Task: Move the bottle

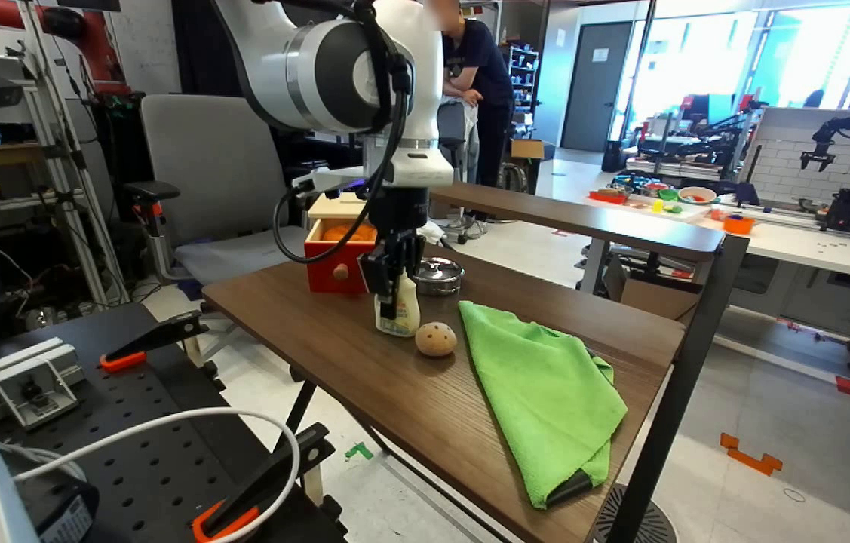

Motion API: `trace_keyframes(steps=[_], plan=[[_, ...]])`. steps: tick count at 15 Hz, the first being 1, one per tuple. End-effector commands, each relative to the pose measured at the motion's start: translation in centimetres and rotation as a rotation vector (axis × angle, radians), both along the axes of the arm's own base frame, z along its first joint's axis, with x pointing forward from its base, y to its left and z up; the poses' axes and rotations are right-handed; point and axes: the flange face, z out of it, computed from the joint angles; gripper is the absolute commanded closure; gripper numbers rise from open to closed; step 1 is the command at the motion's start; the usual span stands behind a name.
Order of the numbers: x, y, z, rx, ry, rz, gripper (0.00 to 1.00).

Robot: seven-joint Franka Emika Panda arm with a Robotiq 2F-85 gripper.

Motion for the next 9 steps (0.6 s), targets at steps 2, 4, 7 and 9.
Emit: trace_keyframes(steps=[2,4,7,9], plan=[[-0.1,0.1,3.0,-0.008,-0.015,0.021,0.92],[-0.1,0.3,4.6,-0.004,-0.022,0.025,0.92],[0.6,0.0,7.1,0.001,-0.044,0.019,0.92],[1.4,-0.6,8.7,0.000,-0.052,0.001,0.92]])
